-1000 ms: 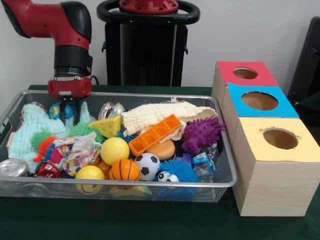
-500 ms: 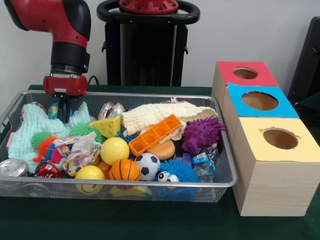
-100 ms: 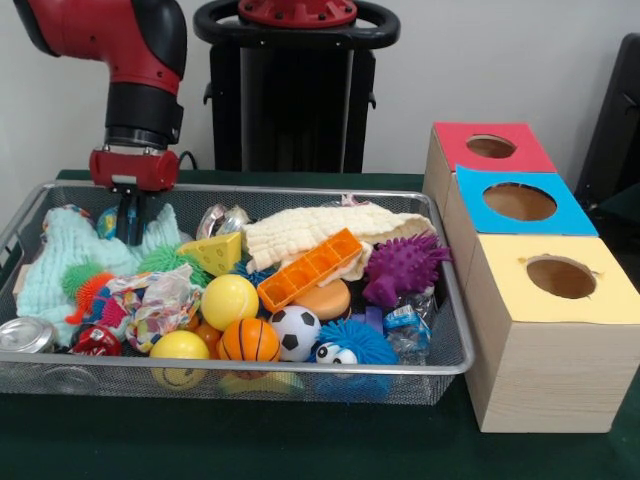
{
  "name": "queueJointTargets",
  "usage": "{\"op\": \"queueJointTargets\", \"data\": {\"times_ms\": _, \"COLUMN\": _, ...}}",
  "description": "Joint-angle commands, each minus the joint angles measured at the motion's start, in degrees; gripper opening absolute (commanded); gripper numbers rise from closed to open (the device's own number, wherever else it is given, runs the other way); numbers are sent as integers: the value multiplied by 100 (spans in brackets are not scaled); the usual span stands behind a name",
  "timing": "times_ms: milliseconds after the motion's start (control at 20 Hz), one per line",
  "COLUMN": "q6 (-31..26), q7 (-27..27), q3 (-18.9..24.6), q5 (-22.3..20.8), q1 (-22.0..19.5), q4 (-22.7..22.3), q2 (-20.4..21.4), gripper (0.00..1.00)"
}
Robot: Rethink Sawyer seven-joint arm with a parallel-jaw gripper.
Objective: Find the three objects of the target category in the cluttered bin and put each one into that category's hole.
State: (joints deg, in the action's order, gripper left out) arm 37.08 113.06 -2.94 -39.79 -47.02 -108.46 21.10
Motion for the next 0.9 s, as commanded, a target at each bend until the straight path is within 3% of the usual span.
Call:
{"op": "queueJointTargets", "data": {"times_ms": 50, "q6": 576, "q7": 423, "q3": -203, "q5": 426, "q1": 248, "q4": 215, "q2": -2, "gripper": 100}}
{"op": "queueJointTargets", "data": {"times_ms": 200, "q6": 1948, "q7": 67, "q3": -500, "q5": 1073, "q1": 353, "q4": 76, "q2": -298, "gripper": 100}}
{"op": "queueJointTargets", "data": {"times_ms": 450, "q6": 3240, "q7": 92, "q3": -646, "q5": 1754, "q1": 462, "q4": -57, "q2": -847, "gripper": 100}}
{"op": "queueJointTargets", "data": {"times_ms": 900, "q6": 3916, "q7": 380, "q3": -716, "q5": 2143, "q1": 661, "q4": 114, "q2": -1347, "gripper": 100}}
